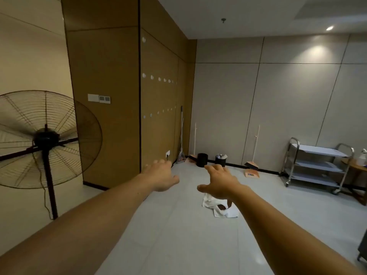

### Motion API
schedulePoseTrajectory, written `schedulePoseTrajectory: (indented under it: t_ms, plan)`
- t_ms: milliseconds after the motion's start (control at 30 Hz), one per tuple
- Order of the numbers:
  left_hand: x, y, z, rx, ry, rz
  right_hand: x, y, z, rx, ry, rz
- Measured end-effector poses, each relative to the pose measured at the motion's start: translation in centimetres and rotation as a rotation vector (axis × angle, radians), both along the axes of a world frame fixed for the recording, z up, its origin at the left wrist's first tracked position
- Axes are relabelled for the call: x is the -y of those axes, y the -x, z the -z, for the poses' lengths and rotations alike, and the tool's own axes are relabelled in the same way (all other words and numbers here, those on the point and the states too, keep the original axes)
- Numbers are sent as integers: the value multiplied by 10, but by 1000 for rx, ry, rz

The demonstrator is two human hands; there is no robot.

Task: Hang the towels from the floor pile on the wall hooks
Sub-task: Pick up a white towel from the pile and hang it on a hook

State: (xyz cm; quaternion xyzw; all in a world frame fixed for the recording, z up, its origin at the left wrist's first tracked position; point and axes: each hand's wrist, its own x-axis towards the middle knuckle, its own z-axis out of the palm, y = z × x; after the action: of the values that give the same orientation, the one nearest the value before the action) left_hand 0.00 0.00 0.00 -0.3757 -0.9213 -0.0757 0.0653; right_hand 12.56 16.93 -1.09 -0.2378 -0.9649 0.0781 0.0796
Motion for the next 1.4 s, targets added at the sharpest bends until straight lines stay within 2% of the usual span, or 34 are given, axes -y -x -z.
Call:
schedulePoseTrajectory:
  t_ms: [433,1000,1200,1400]
  plan:
    - [-87,151,8,32,85,86,-82,146,17,-15,27,75]
    - [-285,329,15,98,44,20,-294,338,25,12,35,-3]
    - [-349,416,26,44,76,43,-352,429,32,9,28,-7]
    - [-409,526,31,92,57,68,-411,522,32,27,19,29]
